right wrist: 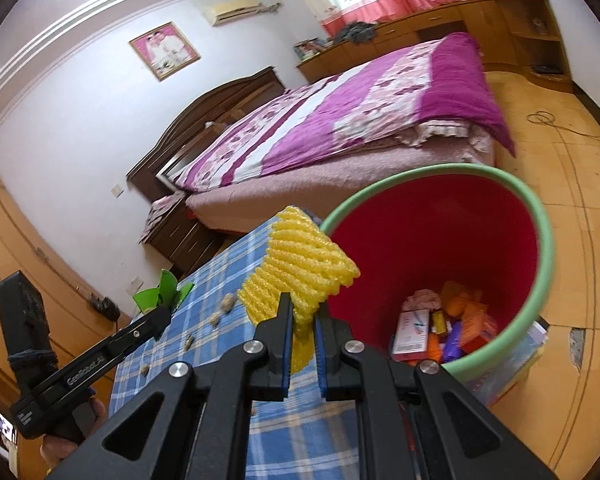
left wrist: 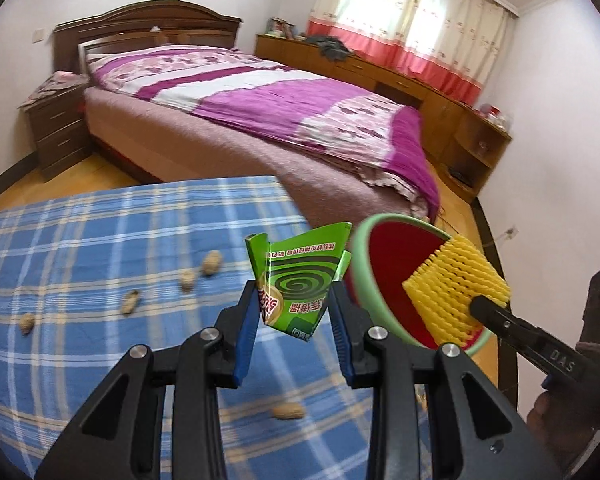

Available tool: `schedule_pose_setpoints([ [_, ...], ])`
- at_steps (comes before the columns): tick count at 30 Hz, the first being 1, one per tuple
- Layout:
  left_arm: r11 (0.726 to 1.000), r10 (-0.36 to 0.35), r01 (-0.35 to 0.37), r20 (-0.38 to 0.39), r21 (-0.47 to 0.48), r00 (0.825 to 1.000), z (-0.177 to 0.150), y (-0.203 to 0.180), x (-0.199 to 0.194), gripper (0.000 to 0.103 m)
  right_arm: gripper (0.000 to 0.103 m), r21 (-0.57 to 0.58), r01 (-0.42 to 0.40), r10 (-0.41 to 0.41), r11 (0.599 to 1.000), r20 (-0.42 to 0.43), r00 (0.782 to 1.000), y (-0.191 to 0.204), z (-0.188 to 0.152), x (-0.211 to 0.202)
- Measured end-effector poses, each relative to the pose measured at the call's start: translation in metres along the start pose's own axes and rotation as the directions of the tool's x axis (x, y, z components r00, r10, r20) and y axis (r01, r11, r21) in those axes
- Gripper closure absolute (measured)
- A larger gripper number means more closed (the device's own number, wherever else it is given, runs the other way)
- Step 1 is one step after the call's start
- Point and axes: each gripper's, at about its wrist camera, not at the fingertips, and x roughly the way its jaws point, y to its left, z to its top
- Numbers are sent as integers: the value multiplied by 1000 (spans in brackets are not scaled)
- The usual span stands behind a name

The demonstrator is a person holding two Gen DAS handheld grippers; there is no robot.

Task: Collect trash
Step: 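Carry the foam net and green packet over the red bucket with both tools, then open both tools to drop the foam net and packet into the bucket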

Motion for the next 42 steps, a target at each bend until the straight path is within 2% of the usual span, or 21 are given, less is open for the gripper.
schedule_pose_setpoints([
  [11, 993, -64, 71, -65, 97, 996, -8, -65, 33, 69, 92, 106, 88, -92, 990, 32, 995, -58, 4, -19],
  [21, 982, -85, 105, -128, 156, 988, -15, -99, 69, 68, 88, 159, 136, -142, 978, 27, 989, -90, 6, -21],
  [27, 981, -96, 121, -164, 154, 982, -16, -104, 82, 68, 88, 164, 156, -162, 974, 22, 987, -97, 6, -19],
  [29, 979, -96, 123, -166, 160, 981, -17, -107, 83, 65, 87, 162, 160, -165, 974, 21, 986, -99, 7, -19],
  [34, 975, -81, 110, -154, 191, 985, -17, -111, 86, 56, 79, 162, 158, -164, 974, 22, 986, -99, 7, -17],
  [37, 974, -82, 109, -141, 198, 987, -17, -112, 83, 56, 73, 155, 157, -164, 975, 28, 986, -98, 7, -18],
  [42, 977, -83, 108, -137, 185, 987, -15, -109, 77, 56, 68, 138, 152, -158, 979, 34, 987, -93, 7, -20],
])
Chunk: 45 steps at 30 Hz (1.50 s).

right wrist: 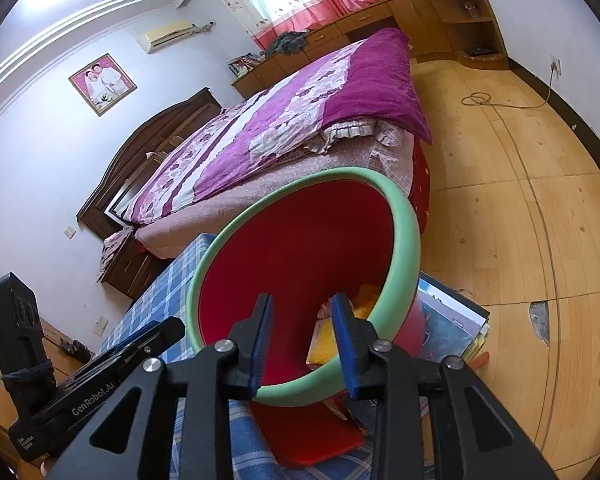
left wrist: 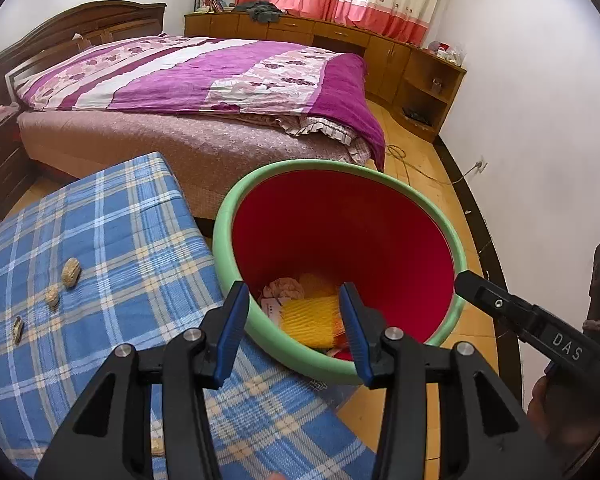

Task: Collect trash

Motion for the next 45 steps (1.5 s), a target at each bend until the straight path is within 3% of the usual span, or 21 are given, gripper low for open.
schedule_pose_setpoints([
  [4, 1000, 4, -4, 2, -27, 1000, -3, 7, -9, 56, 64, -25, -7, 7, 1000, 3, 1000, 9, -4, -5],
  [12, 995, 29, -28, 5, -93, 1000, -19, 27, -33, 56, 46, -75, -28, 27, 997, -11, 1000, 33, -17, -13],
  [27, 968, 137, -129, 23, -214, 990, -62, 77, -90, 56, 33, -195, -95, 85, 976, -58, 995, 91, -57, -24],
  [36, 942, 209, -193, 31, -274, 977, -90, 100, -121, 56, 28, -271, -119, 99, 955, -86, 991, 120, -87, -31],
  [45, 908, 312, -282, 49, -311, 949, -112, 119, -149, 56, 25, -348, -116, 93, 930, -80, 992, 146, -110, -36],
])
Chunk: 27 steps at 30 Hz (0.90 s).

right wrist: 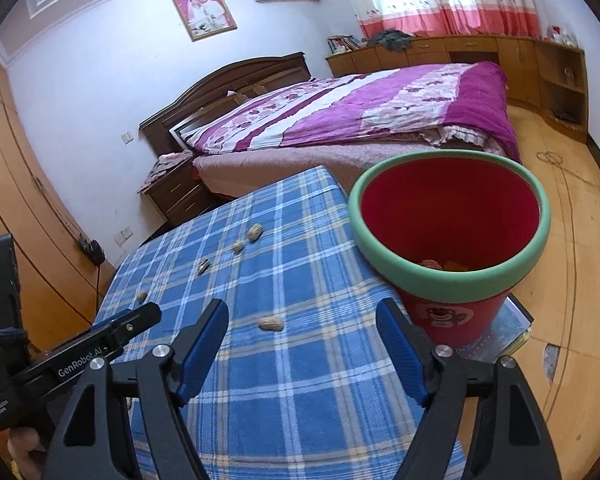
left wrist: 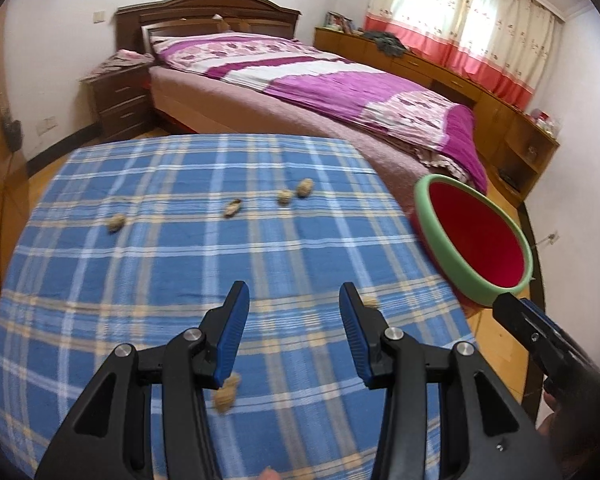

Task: Collect trash

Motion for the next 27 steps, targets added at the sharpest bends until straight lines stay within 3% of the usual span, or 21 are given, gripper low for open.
schedule_pose_setpoints([
  [10, 996, 82, -81, 25, -40, 996, -13, 27, -11, 56, 24, -66, 3, -3, 998, 9, 1000, 26, -12, 1],
  [27, 988, 145, -140, 76, -61, 987, -24, 44, -27, 56, 23, -102, -1, 2, 995, 14, 1000, 42, -22, 0],
])
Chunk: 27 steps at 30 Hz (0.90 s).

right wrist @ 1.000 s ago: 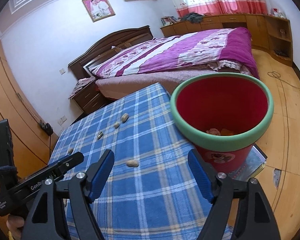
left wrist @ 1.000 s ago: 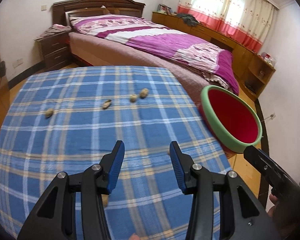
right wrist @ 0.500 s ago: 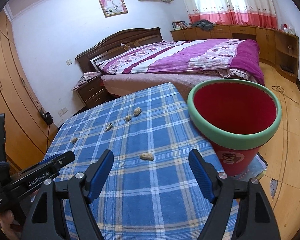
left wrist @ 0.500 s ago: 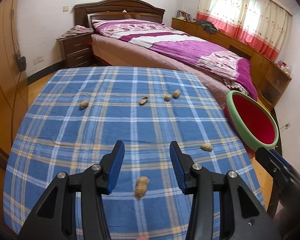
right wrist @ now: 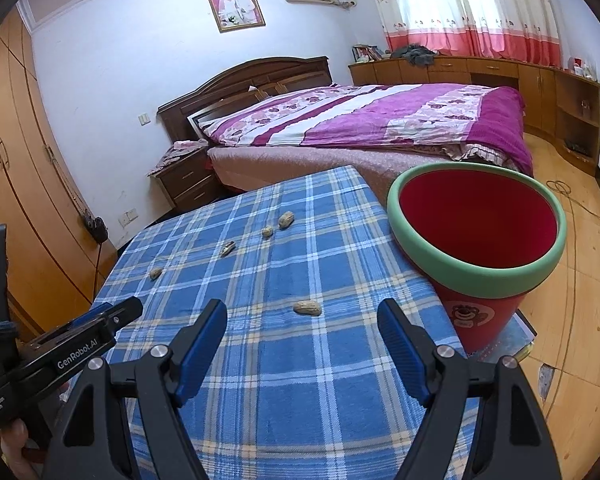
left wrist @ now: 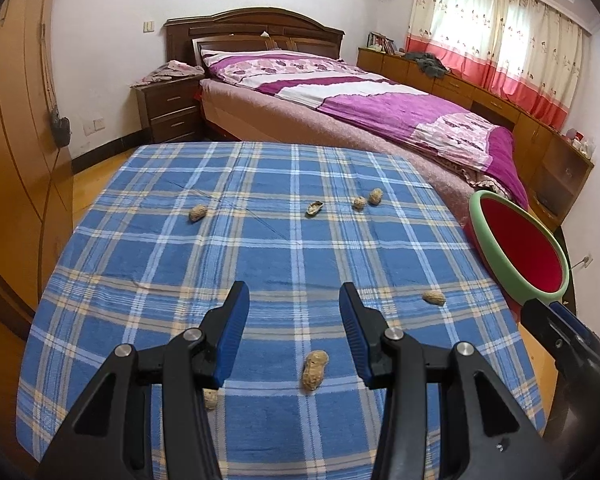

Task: Collect trash

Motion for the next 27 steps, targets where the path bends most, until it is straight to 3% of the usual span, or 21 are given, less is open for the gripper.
schedule_pose_setpoints([
  [27, 1000, 7, -7, 10, -10, 1000, 0, 4, -3, 56, 23, -1, -1, 1, 1000, -1, 1000, 3, -1, -1],
])
